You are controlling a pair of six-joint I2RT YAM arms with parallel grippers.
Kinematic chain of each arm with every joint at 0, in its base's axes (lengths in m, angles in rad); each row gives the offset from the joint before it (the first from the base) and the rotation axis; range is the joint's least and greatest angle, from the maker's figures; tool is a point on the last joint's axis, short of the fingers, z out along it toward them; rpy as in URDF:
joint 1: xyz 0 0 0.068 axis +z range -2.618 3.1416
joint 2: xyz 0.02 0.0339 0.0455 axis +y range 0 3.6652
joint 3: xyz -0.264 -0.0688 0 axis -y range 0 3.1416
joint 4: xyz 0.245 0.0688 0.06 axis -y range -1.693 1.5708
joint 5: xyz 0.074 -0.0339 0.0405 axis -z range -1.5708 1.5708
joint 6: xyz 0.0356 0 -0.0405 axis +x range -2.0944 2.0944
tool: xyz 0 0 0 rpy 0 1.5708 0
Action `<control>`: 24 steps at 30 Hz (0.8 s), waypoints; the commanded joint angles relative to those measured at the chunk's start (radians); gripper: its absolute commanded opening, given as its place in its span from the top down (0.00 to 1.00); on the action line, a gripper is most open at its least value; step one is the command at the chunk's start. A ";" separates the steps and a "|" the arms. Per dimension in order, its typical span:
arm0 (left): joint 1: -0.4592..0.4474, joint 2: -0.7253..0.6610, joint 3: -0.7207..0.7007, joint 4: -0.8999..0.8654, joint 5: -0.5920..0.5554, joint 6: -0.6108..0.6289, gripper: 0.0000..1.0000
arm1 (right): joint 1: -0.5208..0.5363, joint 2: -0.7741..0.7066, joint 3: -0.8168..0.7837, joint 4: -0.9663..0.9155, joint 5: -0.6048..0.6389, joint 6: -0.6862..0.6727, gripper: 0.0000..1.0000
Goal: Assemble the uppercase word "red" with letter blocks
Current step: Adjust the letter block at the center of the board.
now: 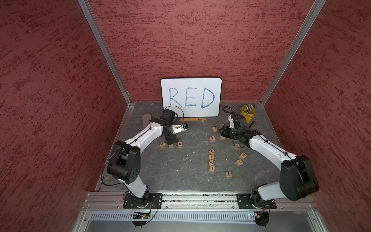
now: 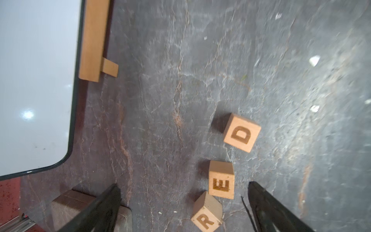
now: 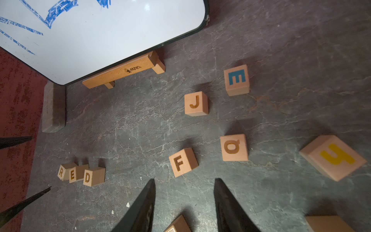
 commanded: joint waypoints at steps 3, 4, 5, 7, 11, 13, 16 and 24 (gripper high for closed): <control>0.037 -0.082 -0.020 -0.068 0.088 -0.245 0.01 | 0.035 0.002 0.074 -0.013 -0.024 -0.035 0.51; 0.057 -0.100 -0.040 -0.062 0.099 -0.291 0.00 | 0.054 0.030 0.095 -0.024 -0.024 -0.046 0.52; 0.080 -0.118 -0.059 -0.059 0.110 -0.330 0.01 | 0.071 0.047 0.112 -0.032 -0.024 -0.052 0.52; 0.153 -0.157 -0.110 -0.051 0.146 -0.408 0.00 | 0.109 0.082 0.147 -0.042 -0.021 -0.057 0.52; 0.291 -0.235 -0.225 -0.009 0.142 -0.454 0.00 | 0.152 0.123 0.182 -0.031 -0.011 -0.037 0.52; 0.350 -0.291 -0.304 0.034 0.111 -0.437 0.00 | 0.169 0.138 0.195 -0.026 -0.008 -0.028 0.53; 0.395 -0.344 -0.401 0.087 0.052 -0.403 0.01 | 0.194 0.163 0.211 -0.024 -0.001 -0.022 0.53; 0.424 -0.313 -0.509 0.282 -0.093 -0.350 0.01 | 0.219 0.195 0.218 -0.002 0.003 -0.009 0.52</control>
